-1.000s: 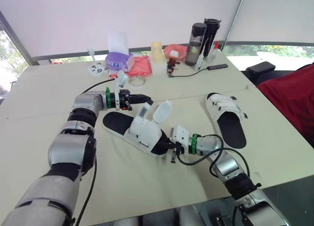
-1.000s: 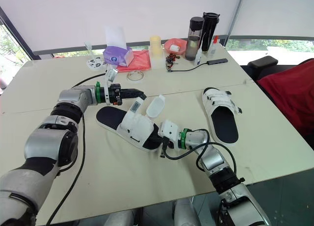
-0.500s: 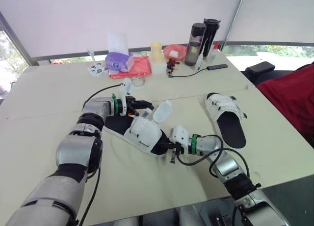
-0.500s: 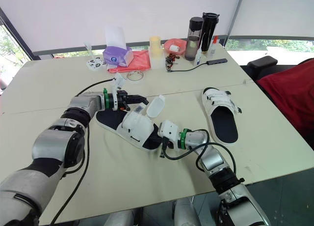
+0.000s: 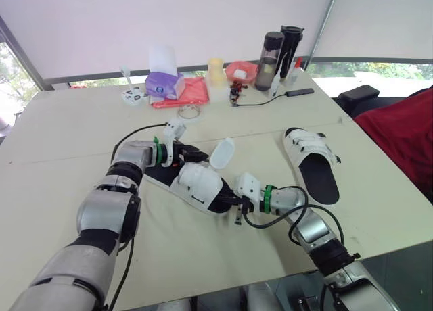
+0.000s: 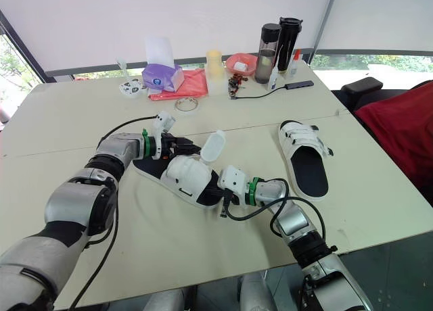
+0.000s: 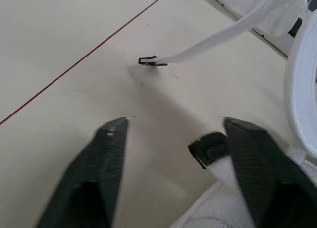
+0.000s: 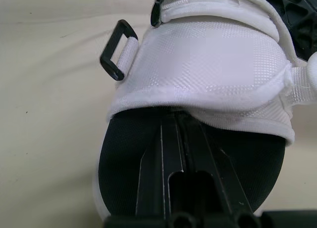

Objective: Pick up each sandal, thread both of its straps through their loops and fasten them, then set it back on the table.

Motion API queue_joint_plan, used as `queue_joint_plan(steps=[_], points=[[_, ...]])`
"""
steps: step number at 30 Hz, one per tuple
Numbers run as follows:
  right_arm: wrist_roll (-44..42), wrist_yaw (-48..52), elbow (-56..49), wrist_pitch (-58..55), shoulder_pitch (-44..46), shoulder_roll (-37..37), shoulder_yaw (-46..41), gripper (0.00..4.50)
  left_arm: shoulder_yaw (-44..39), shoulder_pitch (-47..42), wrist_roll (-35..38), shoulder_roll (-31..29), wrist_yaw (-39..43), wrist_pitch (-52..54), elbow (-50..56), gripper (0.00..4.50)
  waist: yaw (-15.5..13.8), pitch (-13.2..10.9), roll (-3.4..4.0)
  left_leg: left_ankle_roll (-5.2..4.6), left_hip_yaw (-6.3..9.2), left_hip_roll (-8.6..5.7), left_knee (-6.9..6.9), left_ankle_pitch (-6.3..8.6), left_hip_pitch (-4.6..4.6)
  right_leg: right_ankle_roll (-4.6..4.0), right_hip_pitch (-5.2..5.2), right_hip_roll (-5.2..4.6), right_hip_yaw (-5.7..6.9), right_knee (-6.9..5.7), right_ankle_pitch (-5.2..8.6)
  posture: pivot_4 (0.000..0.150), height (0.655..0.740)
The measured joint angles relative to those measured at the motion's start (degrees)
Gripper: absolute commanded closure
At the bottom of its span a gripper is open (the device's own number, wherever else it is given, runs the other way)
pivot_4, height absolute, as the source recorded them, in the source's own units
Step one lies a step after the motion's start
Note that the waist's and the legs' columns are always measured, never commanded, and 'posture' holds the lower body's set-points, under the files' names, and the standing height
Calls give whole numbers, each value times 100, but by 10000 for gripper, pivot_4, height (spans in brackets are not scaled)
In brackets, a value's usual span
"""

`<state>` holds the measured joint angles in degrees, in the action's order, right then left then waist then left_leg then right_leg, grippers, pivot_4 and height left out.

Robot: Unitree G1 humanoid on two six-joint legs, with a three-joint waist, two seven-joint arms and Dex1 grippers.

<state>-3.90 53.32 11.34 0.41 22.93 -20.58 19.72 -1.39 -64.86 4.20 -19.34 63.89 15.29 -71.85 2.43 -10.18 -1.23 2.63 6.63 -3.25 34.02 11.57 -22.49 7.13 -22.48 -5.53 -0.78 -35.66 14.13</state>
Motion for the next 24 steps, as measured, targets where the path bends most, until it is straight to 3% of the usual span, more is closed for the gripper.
queue_joint_plan(steps=[8, 14, 20, 24], points=[[6, -21, 0, 0, -3, 15, -3, 45000, -484, -12, 266, -340, -148, 90, 28, 375, 3, 0, 0, 0, 0, 0, 2, 0, 1, 1, -4, 0, 0, -12, 0, 1500, 7400], [-35, -125, -49, -66, -56, 73, -103, 45000, -731, 33, 663, -753, 331, 852, 738, 375, 1, 0, -1, 0, 1, -1, 12, 0, 3, 0, -5, 0, -1, -29, 0, 1500, 7400], [-391, -316, -700, -855, -424, 83, -381, 45000, -445, 1821, 1177, -1453, 1292, 2480, 3288, 375, 14, -3, 7, 1, -3, 6, 5, 0, -6, -6, -32, -1, -20, -46, 1, 1500, 7400], [-558, -230, -1271, -1397, -627, -222, -464, 45000, -323, 2844, 1663, -1653, 1379, 3454, 4896, 375, -102, -14, -6, 1, 3, 9, 17, 0, -26, -7, -36, -6, -19, -41, 1, 1500, 7400]])
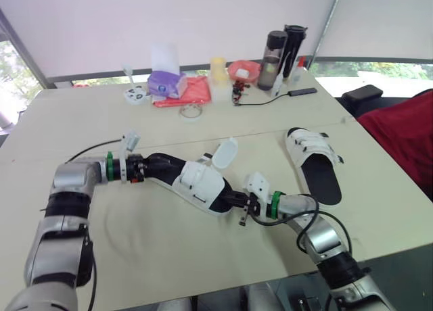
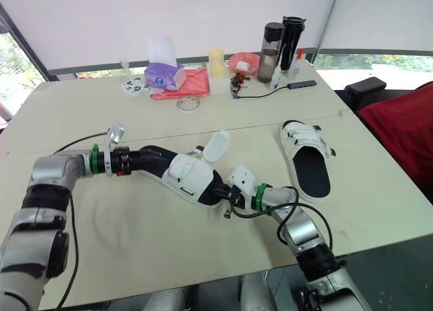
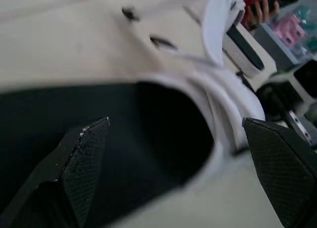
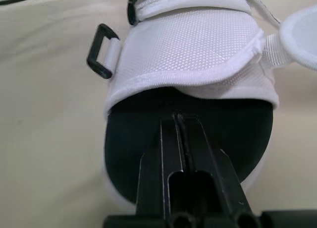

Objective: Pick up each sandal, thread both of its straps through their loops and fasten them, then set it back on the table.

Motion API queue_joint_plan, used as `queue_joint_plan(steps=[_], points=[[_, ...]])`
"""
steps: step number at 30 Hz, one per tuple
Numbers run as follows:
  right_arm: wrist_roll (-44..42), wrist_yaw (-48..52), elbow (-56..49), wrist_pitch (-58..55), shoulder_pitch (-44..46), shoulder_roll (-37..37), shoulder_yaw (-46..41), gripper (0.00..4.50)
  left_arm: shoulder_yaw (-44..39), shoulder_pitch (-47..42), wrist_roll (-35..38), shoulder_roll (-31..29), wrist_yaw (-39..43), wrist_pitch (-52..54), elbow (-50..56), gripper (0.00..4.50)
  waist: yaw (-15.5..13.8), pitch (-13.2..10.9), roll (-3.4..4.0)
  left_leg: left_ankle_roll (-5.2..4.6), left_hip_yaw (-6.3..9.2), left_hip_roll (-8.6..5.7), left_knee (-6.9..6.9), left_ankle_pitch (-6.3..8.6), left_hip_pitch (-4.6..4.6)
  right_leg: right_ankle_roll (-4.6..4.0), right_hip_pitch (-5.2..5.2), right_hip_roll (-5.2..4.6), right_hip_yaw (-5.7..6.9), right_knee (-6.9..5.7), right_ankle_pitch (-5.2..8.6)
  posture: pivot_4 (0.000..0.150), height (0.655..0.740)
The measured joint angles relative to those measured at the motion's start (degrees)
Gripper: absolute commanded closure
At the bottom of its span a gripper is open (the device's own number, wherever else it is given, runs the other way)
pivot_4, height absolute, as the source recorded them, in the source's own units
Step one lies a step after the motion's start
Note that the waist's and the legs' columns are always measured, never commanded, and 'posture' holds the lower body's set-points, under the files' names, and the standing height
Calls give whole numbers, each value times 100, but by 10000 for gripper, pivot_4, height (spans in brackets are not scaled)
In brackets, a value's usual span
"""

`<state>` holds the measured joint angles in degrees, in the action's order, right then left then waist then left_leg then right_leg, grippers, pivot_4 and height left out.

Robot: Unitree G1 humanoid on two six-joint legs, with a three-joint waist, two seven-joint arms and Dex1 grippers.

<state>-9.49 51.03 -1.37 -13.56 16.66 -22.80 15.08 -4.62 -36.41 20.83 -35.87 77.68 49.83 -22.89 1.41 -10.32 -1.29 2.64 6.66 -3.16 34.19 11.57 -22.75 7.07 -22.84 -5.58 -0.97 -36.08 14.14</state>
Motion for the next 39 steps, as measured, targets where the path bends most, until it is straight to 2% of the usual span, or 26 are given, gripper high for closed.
queue_joint_plan(steps=[3, 6, 19, 23, 26, 33, 36, 39], points=[[-29, 64, -131, -145, -36, -77, 21, 45000, 79, 402, 395, -88, -43, 500, 1061, 375, -55, 0, 0, 1, -3, 1, 1, 0, 1, -22, 3, -3, -2, 8, 13, 1500, 7400], [-28, 104, -120, -158, -23, -102, 18, 45000, 157, 685, 662, -55, -224, 768, 1660, 375, -58, -1, 1, 1, -1, 2, 0, 0, 2, -24, 0, -3, -3, 8, 14, 1500, 7400], [-48, 88, 122, -57, 155, -272, -236, 45000, 332, 866, 1361, -7, -706, 1122, 2372, 375, -65, -2, 0, 1, -5, 1, 1, 0, -7, -26, -5, -4, -4, 12, 15, 1500, 7400], [-82, 27, 167, -85, 204, -317, -445, 45000, 391, 899, 1530, -14, -791, 1211, 2653, 375, -59, -2, 1, 2, -5, 0, 1, -2, -42, -25, -44, -4, -4, 8, 13, 1500, 7400], [-208, 28, 152, -238, 273, -351, -611, 45000, 441, 944, 1607, -112, -798, 1201, 2714, 375, -47, -4, 4, 3, -5, -3, 1, -3, -55, -15, -61, -2, -4, 5, 7, 1500, 7400], [-761, 386, -528, -1010, 249, -790, -863, 45000, 342, 921, 1589, -822, -704, 802, 2351, 375, -49, -13, 16, 3, -6, -2, 2, -2, -57, -25, -61, -1, -3, 7, 13, 1500, 7400], [-860, 521, -694, -1172, 179, -875, -842, 45000, 306, 664, 1549, -983, -607, 490, 2027, 375, -74, -13, 16, 3, -6, -2, 3, -3, -58, -26, -59, -3, -2, 8, 13, 1500, 7400], [-875, 540, -689, -1201, 173, -878, -818, 45000, 307, 200, 1367, -885, -619, 64, 1423, 375, -84, -13, 15, 3, -6, -5, 12, -3, -60, -28, -57, -4, 0, 9, 13, 1500, 7400]])
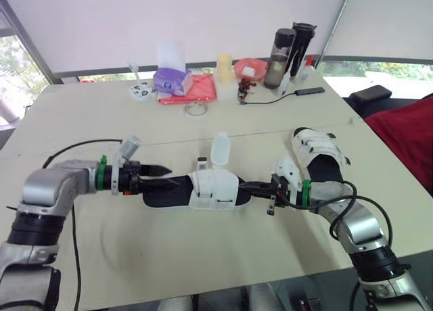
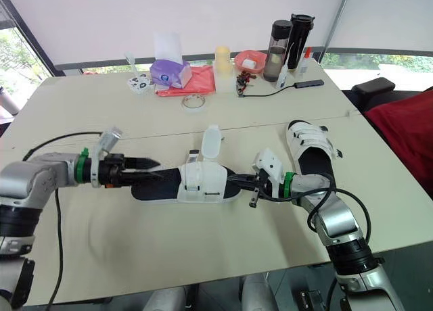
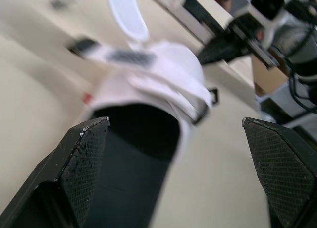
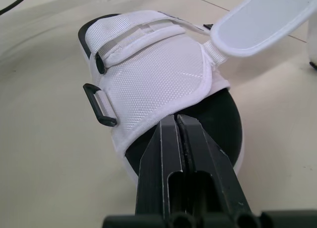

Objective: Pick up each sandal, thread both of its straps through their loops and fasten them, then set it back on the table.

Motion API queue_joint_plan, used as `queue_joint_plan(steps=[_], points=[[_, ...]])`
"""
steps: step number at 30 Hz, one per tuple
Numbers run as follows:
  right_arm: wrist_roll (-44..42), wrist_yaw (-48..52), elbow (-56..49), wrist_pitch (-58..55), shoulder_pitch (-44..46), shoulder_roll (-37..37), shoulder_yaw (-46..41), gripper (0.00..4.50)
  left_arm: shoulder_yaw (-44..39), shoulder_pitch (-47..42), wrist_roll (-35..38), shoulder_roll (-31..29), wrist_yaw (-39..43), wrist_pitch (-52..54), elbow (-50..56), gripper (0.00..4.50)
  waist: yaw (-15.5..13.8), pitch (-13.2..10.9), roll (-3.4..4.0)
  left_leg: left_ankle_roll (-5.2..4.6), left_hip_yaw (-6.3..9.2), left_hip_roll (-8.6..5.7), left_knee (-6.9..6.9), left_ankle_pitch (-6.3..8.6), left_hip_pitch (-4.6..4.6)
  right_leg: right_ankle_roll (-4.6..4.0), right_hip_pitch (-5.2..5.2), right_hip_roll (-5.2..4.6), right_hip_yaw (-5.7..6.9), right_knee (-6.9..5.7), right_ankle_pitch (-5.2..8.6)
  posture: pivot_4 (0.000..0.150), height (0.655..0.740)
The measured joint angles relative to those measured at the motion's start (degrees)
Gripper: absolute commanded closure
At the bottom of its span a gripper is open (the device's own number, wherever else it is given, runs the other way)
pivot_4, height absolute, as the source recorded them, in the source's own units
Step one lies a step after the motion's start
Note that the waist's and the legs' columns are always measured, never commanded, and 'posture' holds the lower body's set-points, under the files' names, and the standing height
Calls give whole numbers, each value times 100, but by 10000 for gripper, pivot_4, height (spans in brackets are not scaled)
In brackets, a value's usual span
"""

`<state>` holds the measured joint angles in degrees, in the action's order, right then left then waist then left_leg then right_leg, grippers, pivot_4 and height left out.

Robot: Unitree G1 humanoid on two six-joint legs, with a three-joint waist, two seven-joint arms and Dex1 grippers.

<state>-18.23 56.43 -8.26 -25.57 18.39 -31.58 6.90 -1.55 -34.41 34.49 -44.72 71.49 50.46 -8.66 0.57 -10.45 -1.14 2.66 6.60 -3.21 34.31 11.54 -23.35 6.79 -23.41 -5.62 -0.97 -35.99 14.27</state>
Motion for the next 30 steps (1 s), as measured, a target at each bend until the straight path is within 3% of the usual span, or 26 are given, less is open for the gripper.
queue_joint_plan(steps=[6, 13, 24, 30], points=[[177, 17, 282, 288, 39, 193, 388, 45000, 121, -1307, -476, 1105, -450, -698, -1811, 375, 29, -1, -4, -1, -2, -12, 14, 0, -3, 26, 2, 2, 5, -5, -14, 1500, 7400], [420, 40, 720, 727, 119, 258, 555, 45000, 186, -2528, -762, 1862, -82, -903, -4096, 375, 49, -5, -9, -2, -1, -11, 21, -1, -5, 28, 0, 9, 10, -14, -14, 1500, 7400], [621, 1, 977, 1069, 186, 387, 595, 45000, 179, -3110, -1322, 2645, 222, -1383, -5563, 375, 54, -5, -10, -3, -1, -11, 52, 1, -7, 35, 11, 9, 10, -18, -18, 1500, 7400], [633, -26, 1082, 1176, 194, 437, 586, 45000, -321, -3362, -1320, 2952, -150, -1566, -6038, 375, 56, -5, -10, -3, 1, -11, 57, 1, -7, 37, 13, 9, 10, -20, -19, 1500, 7400]])
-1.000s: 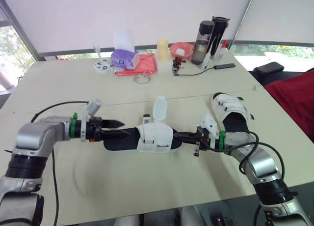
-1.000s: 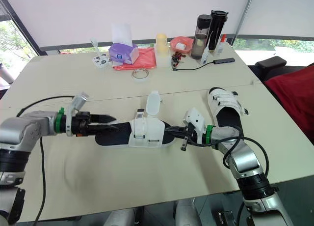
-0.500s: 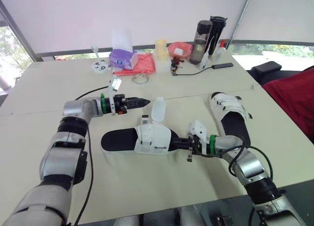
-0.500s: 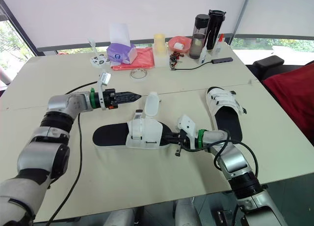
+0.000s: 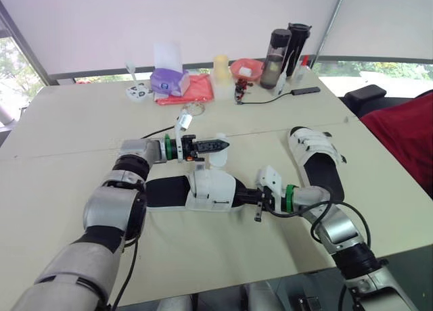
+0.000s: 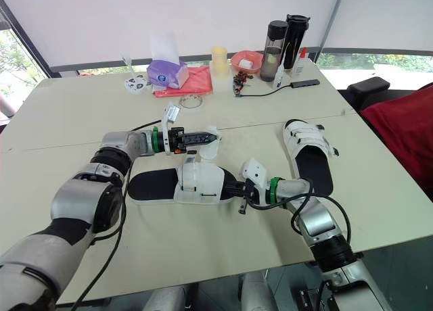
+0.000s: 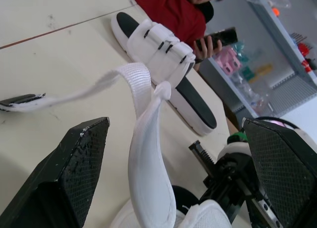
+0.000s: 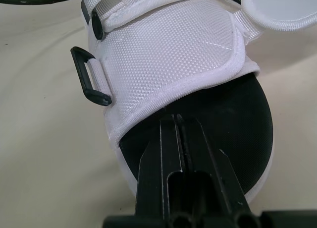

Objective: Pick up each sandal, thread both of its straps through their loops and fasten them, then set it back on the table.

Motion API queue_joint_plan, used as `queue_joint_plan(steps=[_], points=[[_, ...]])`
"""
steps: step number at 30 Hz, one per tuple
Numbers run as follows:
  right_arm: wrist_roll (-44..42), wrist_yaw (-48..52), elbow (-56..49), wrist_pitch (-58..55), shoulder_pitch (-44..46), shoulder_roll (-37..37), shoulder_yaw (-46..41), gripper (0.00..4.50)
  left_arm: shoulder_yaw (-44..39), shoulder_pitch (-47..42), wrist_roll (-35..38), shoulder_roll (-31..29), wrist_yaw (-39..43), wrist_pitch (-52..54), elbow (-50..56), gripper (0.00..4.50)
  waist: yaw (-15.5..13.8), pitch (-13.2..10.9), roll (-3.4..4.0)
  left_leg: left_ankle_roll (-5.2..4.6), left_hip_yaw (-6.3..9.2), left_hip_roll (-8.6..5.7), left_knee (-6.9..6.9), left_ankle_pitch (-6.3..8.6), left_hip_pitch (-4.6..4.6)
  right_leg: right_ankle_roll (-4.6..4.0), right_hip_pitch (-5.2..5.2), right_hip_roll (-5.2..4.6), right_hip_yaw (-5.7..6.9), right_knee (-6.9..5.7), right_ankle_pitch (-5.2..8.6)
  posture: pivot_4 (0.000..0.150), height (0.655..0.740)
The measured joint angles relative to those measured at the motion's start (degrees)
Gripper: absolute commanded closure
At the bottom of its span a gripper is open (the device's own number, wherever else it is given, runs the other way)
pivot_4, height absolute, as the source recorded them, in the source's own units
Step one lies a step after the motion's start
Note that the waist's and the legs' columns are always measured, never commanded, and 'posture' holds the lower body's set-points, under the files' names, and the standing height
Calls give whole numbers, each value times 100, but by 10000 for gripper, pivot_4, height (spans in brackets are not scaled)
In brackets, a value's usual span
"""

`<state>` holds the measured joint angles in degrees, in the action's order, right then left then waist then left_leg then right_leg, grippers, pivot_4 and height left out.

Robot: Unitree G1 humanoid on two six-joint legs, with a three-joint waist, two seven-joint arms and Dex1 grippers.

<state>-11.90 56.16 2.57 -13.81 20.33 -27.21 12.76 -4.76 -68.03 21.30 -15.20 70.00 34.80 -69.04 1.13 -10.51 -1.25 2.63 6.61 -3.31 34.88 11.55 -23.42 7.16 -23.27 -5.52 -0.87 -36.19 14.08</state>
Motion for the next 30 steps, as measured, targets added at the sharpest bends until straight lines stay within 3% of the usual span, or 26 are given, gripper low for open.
queue_joint_plan(steps=[7, 13, 16, 23, 30], points=[[44, -63, 83, 94, 15, 95, 2, 45000, -1049, -239, 297, 271, -1070, -169, -495, 375, 11, 0, 0, 0, 1, -1, 9, 0, 1, 8, 4, 0, 0, -1, -4, 1500, 7400], [95, -87, 147, 181, 41, 137, 9, 45000, -1331, -339, 306, 292, -1290, -199, -515, 375, 8, 0, 0, 0, 0, -1, 11, 0, 1, 10, 6, 0, 0, -1, -6, 1500, 7400], [112, -88, 167, 218, 43, 147, 12, 45000, -1403, -365, 288, 293, -1276, -234, -514, 8689, 10, 0, 0, 0, 0, -1, 11, 0, 1, 10, 6, 1, 0, -1, -6, 1500, 7400], [163, -127, 223, 297, 43, 190, 12, 45000, -1394, -365, 150, 293, -1114, -264, -514, 43370, 11, 0, 0, 0, 0, -1, 12, 0, 1, 10, 7, 1, 0, -1, -7, 1500, 7400], [173, -133, 237, 355, 38, 199, 12, 45000, -1088, -352, -186, 302, -591, -429, -427, 44282, 10, 0, 0, 0, 0, -1, 12, 0, 1, 9, 8, 2, -1, -2, -7, 1500, 7400]])
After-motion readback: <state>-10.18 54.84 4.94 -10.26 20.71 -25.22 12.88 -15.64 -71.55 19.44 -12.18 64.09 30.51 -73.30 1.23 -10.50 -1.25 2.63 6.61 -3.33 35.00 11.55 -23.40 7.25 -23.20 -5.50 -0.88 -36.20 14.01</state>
